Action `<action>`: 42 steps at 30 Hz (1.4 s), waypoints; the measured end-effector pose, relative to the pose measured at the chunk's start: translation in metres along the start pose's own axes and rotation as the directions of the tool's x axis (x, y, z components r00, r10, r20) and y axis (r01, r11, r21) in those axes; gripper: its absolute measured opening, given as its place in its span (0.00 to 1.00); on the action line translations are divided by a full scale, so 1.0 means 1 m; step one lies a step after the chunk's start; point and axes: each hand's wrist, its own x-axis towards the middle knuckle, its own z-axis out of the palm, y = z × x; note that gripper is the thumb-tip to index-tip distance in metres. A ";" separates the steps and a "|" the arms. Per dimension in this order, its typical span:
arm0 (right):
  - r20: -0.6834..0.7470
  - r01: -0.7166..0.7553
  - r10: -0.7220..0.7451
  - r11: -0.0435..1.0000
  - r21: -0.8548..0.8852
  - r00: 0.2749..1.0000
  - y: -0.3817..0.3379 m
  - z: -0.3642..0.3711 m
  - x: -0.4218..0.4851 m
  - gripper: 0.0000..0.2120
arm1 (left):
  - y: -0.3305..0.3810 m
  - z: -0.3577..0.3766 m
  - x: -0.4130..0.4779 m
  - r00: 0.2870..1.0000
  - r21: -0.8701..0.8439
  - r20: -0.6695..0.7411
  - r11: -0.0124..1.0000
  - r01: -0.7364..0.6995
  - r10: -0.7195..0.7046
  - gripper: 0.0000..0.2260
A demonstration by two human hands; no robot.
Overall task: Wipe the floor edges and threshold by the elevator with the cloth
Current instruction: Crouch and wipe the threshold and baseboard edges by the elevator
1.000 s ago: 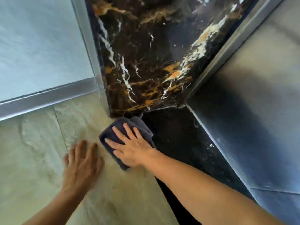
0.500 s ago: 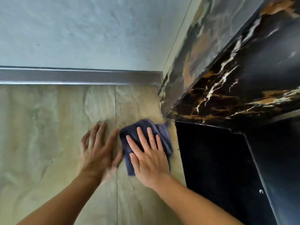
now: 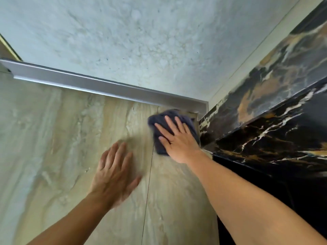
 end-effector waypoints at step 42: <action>0.235 0.560 -0.539 0.828 -0.030 0.809 -0.401 -0.035 0.208 0.24 | -0.202 -0.035 0.009 0.681 -0.266 -0.033 0.663 0.700 -0.732 0.38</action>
